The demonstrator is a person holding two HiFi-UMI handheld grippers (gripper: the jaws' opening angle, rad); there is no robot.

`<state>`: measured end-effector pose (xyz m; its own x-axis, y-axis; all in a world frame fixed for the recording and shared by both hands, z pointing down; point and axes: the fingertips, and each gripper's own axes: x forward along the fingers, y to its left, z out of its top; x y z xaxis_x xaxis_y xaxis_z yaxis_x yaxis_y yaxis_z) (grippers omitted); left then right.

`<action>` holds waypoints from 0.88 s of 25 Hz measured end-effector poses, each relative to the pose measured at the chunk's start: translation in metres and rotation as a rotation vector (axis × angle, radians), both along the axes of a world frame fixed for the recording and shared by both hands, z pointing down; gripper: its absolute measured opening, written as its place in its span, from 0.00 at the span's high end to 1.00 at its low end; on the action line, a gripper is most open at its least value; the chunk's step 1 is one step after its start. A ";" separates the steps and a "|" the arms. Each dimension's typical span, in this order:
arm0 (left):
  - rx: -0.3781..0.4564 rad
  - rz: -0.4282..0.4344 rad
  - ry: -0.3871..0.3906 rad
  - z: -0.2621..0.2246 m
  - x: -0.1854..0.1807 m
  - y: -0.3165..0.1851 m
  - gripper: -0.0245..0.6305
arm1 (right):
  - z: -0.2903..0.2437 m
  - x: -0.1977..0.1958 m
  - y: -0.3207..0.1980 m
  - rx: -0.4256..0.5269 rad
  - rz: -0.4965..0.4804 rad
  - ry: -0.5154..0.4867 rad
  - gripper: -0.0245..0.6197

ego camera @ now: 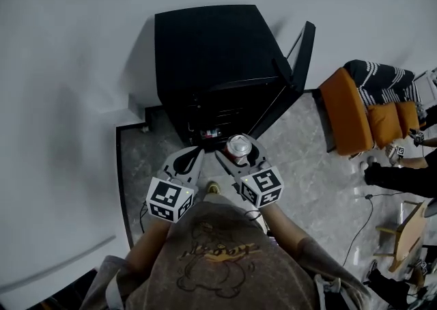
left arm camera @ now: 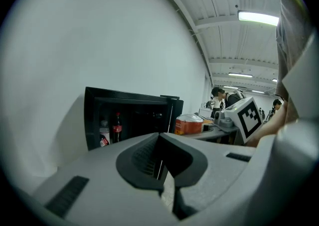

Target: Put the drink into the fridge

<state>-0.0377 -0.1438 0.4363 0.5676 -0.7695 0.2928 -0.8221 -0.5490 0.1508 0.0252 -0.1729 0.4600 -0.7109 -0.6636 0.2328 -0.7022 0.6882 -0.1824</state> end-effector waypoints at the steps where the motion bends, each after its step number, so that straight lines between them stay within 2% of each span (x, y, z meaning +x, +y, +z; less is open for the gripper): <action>1: -0.001 -0.006 0.000 0.000 0.001 -0.004 0.96 | 0.001 0.000 -0.005 0.001 -0.008 0.000 0.41; 15: -0.023 -0.028 -0.005 0.007 0.004 -0.037 0.96 | 0.015 -0.011 -0.065 0.013 -0.045 -0.001 0.42; 22: -0.038 -0.012 -0.011 0.014 -0.003 -0.048 0.96 | 0.028 -0.019 -0.082 0.017 -0.028 0.009 0.41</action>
